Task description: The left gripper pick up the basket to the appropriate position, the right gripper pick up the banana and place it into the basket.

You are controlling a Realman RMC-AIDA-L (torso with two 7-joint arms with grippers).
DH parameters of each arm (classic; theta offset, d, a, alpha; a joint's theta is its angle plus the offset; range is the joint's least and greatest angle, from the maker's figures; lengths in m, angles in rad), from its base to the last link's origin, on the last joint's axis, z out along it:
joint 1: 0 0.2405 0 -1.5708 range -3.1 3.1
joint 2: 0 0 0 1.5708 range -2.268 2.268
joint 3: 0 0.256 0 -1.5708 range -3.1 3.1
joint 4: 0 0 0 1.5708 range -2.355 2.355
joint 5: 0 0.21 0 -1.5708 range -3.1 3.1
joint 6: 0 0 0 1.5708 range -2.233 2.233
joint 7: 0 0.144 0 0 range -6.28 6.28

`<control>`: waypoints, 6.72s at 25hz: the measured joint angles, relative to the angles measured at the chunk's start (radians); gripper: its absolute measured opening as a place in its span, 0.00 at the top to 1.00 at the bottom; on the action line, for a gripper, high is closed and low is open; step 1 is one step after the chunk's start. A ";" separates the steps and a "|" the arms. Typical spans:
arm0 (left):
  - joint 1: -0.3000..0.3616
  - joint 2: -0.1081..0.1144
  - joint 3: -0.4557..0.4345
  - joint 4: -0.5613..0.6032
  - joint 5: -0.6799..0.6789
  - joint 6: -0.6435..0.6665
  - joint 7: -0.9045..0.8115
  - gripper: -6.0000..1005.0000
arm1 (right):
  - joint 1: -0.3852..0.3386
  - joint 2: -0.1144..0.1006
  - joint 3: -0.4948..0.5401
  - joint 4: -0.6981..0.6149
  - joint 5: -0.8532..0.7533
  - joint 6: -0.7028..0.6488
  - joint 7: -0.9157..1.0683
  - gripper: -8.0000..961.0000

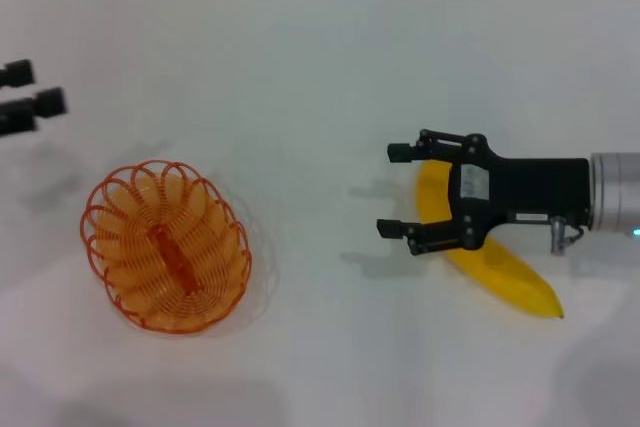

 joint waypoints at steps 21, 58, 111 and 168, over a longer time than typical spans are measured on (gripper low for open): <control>-0.298 -0.039 0.292 0.346 0.700 0.064 -0.127 0.18 | 0.034 0.001 -0.007 0.005 0.000 -0.006 0.001 0.06; -0.378 -0.133 0.427 0.052 0.666 -0.304 -0.035 0.25 | 0.051 0.003 0.000 0.018 0.000 0.004 -0.001 0.06; -0.350 -0.090 0.413 0.197 0.528 -0.110 -0.181 0.96 | 0.043 0.001 0.000 0.017 0.000 0.005 -0.001 0.05; -0.302 -0.084 0.471 0.206 0.506 -0.180 -0.205 0.23 | 0.039 0.000 0.000 0.017 0.023 0.005 -0.001 0.06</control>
